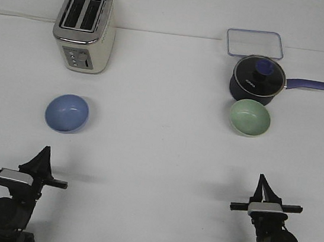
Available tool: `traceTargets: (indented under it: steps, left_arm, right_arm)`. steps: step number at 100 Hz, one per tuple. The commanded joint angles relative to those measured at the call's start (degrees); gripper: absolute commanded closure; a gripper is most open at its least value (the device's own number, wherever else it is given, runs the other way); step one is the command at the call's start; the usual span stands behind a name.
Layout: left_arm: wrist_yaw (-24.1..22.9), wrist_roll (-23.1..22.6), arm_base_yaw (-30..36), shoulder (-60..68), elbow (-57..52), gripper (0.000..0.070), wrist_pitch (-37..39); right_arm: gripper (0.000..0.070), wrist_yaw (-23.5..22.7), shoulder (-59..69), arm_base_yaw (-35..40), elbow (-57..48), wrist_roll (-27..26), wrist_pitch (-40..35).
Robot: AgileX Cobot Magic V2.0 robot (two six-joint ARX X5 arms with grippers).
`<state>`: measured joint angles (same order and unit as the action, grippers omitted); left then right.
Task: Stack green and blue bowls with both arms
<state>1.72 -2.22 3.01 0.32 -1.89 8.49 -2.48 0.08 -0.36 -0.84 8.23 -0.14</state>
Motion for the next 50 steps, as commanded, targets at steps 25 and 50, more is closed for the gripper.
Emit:
traceTargets:
  steps: [25, 50]
  left_arm:
    - [0.13, 0.11, -0.04, -0.04, 1.09, 0.0686, 0.59]
    - [0.13, 0.11, -0.04, -0.04, 1.09, 0.0686, 0.59]
  right_arm:
    - [0.07, -0.68, 0.0, 0.02, -2.47, -27.45, -2.89]
    - [0.07, 0.61, 6.51, 0.02, -18.6, -30.73, -14.64]
